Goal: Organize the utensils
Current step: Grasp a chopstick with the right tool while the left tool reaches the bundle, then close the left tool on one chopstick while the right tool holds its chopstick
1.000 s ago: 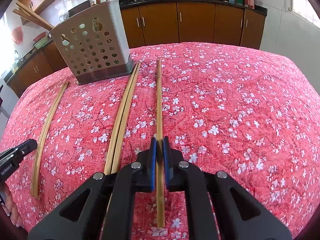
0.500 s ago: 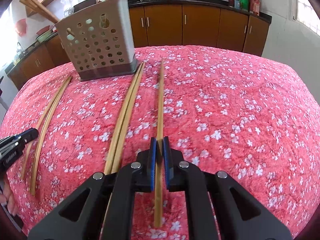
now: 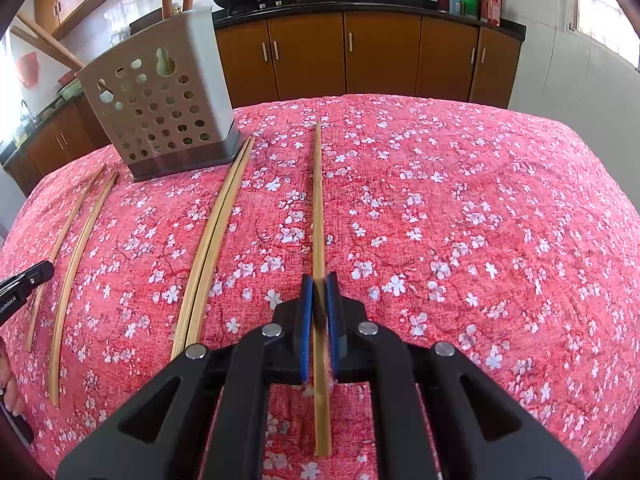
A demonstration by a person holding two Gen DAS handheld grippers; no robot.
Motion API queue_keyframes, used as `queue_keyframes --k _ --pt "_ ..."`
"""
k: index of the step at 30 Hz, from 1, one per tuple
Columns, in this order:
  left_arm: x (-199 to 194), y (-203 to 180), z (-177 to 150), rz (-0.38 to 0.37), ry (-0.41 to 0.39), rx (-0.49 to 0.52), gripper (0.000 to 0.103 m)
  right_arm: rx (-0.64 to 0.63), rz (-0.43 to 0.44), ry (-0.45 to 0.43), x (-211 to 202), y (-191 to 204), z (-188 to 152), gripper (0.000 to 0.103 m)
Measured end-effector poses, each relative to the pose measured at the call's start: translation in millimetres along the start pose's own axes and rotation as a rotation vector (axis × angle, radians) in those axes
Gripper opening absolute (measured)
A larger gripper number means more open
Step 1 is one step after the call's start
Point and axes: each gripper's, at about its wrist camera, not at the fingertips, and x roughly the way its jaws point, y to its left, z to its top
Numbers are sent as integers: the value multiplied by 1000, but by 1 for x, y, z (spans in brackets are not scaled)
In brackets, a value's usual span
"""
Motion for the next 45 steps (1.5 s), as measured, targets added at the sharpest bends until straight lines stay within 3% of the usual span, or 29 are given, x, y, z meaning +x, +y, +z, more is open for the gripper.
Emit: queue_keyframes --k 45 --pt "-1 -2 -2 -22 0 -33 11 -2 -3 2 0 0 0 9"
